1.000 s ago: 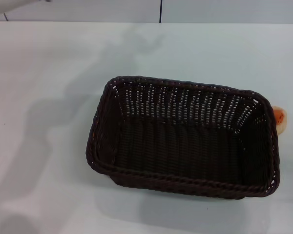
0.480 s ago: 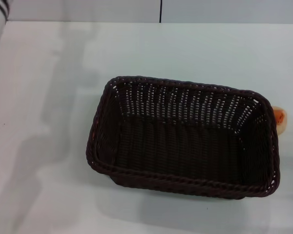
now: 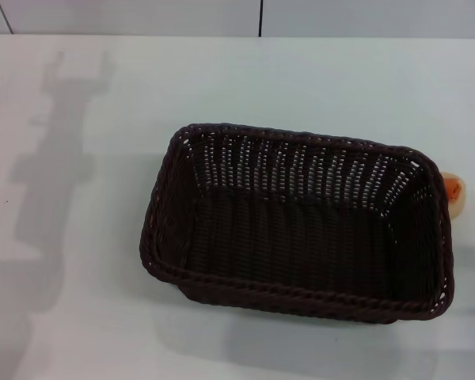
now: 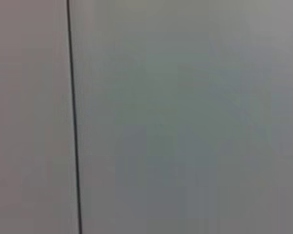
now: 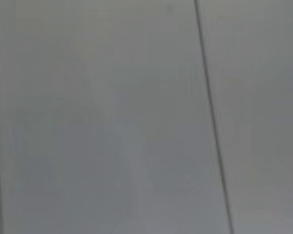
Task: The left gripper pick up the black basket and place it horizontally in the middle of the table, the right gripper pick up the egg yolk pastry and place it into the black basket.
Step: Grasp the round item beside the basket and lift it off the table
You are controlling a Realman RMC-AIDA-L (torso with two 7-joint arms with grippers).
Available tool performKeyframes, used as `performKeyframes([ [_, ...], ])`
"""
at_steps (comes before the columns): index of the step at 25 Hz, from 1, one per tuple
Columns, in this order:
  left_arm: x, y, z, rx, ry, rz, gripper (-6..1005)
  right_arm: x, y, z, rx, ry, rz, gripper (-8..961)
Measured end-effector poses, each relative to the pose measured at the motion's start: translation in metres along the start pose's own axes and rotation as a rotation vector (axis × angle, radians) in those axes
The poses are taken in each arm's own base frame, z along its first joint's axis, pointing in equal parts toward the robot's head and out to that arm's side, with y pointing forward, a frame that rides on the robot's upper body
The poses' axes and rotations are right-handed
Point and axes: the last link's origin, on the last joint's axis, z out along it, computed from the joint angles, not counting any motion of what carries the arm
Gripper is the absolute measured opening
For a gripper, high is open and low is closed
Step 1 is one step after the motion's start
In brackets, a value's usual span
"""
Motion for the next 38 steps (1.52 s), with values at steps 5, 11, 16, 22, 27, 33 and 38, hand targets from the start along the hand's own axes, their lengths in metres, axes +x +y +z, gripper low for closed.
performKeyframes([
  [5, -0.021, -0.004, -0.009, 0.004, -0.054, 0.023, 801, 0.007, 0.011, 0.014, -0.063, 0.050, 0.000, 745],
  [11, -0.026, -0.001, -0.014, -0.010, -0.070, 0.025, 801, 0.016, 0.023, 0.031, -0.121, 0.112, 0.006, 740],
  [16, -0.026, 0.003, -0.013, -0.026, -0.069, 0.026, 801, 0.021, 0.033, 0.039, -0.163, 0.146, 0.008, 735],
  [22, -0.024, 0.006, -0.011, -0.036, -0.063, 0.029, 801, 0.027, 0.040, 0.044, -0.186, 0.190, 0.008, 730],
  [27, -0.024, 0.007, -0.011, -0.045, -0.061, 0.033, 801, 0.030, 0.041, 0.046, -0.190, 0.218, 0.005, 726],
  [33, -0.024, 0.008, -0.011, -0.047, -0.061, 0.034, 801, 0.036, 0.045, 0.049, -0.192, 0.259, 0.012, 721],
  [38, -0.024, 0.008, -0.011, -0.047, -0.058, 0.034, 801, 0.039, 0.046, 0.052, -0.196, 0.289, 0.008, 717],
])
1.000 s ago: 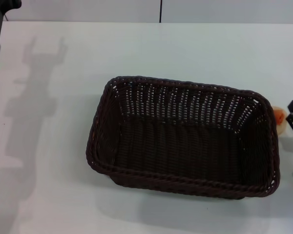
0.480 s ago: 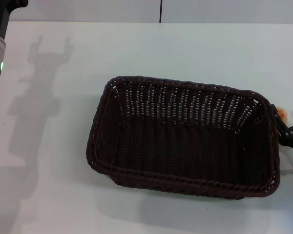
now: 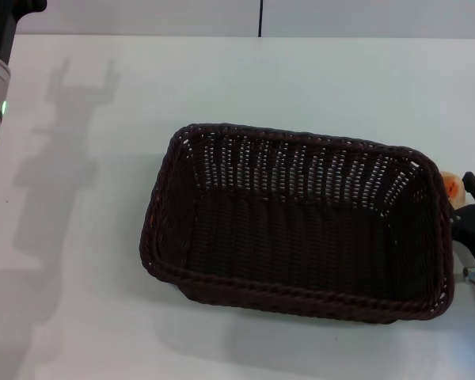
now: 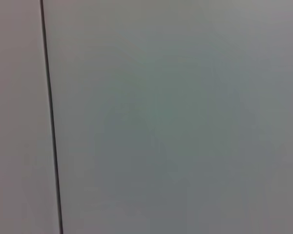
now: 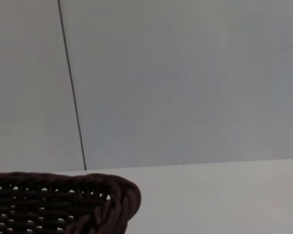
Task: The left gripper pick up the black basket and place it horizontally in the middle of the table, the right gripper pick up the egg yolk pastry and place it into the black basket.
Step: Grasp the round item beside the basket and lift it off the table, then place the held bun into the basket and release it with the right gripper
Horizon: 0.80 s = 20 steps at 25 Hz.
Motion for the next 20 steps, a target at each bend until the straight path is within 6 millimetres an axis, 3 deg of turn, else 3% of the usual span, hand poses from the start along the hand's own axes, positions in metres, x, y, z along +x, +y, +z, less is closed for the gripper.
performKeyframes([
  [2, 0.000, 0.000, 0.000, 0.000, 0.000, 0.000, 801, 0.000, 0.001, 0.000, -0.003, -0.002, 0.000, 715],
  [8, 0.000, 0.000, 0.000, -0.002, 0.002, 0.004, 801, -0.005, -0.001, -0.009, 0.009, -0.058, 0.005, 507],
  [11, 0.000, 0.000, 0.000, -0.002, 0.002, 0.004, 801, -0.006, -0.004, -0.015, 0.029, -0.079, 0.010, 274],
  [15, 0.000, 0.000, 0.000, -0.003, 0.001, 0.005, 801, -0.011, -0.007, -0.024, 0.043, -0.131, 0.013, 210],
  [20, -0.001, 0.002, -0.002, -0.010, -0.001, 0.007, 801, -0.033, -0.006, -0.050, 0.058, -0.343, 0.017, 159],
])
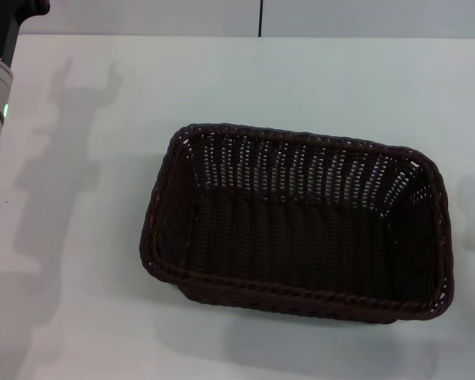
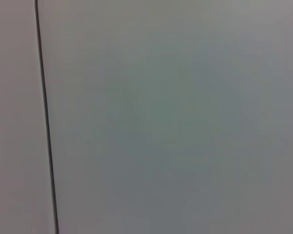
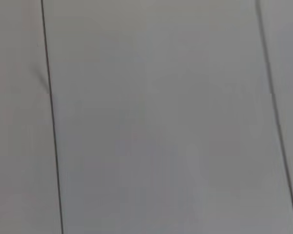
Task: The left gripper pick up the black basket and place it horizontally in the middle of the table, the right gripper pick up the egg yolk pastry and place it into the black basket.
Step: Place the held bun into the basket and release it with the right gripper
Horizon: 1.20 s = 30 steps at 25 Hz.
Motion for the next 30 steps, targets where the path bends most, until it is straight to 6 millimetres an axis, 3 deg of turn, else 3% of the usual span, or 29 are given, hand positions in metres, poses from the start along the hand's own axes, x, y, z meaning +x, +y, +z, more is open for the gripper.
performKeyframes([
  [5, -0.005, -0.004, -0.006, 0.010, -0.015, 0.000, 801, -0.031, 0.009, -0.016, -0.051, -0.214, 0.017, 125],
  [9, -0.011, -0.008, -0.015, 0.023, -0.036, 0.002, 801, -0.044, 0.026, -0.017, -0.151, -0.309, 0.060, 105],
  [17, -0.018, -0.016, -0.028, 0.049, -0.056, 0.004, 801, -0.040, 0.061, 0.019, -0.364, -0.275, 0.108, 76],
  [23, -0.020, -0.019, -0.032, 0.057, -0.059, 0.005, 801, -0.038, 0.071, 0.023, -0.417, -0.255, 0.128, 66],
  [30, -0.022, -0.025, -0.039, 0.079, -0.057, -0.022, 801, -0.035, 0.066, 0.018, -0.382, -0.238, 0.126, 441],
])
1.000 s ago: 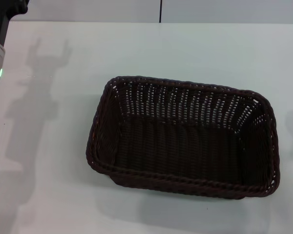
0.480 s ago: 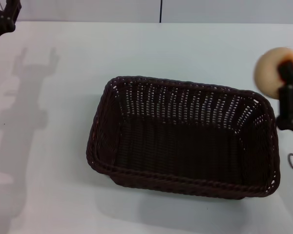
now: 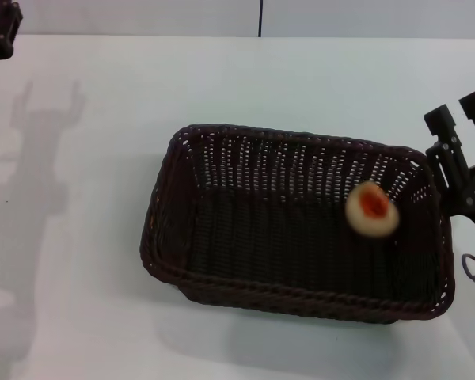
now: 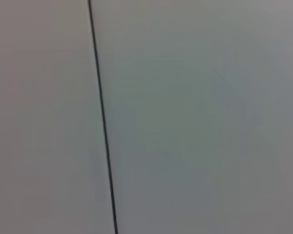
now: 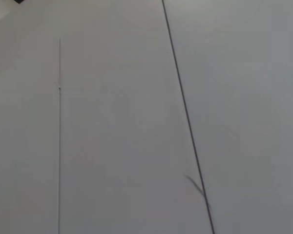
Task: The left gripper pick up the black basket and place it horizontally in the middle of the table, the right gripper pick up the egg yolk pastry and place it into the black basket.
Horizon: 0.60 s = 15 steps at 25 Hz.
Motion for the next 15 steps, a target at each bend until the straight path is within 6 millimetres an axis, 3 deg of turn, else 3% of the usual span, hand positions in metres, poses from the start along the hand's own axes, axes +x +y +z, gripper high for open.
performKeyframes([
  [9, -0.005, -0.007, -0.007, 0.020, -0.013, 0.000, 801, -0.007, -0.017, -0.013, 0.147, -0.028, -0.040, 600],
  [14, -0.008, -0.011, -0.011, 0.028, -0.023, 0.004, 801, -0.019, -0.041, -0.040, 0.351, -0.051, -0.112, 704],
  [15, -0.010, -0.012, -0.013, 0.031, -0.026, 0.007, 801, -0.024, -0.051, -0.054, 0.437, -0.053, -0.146, 729],
])
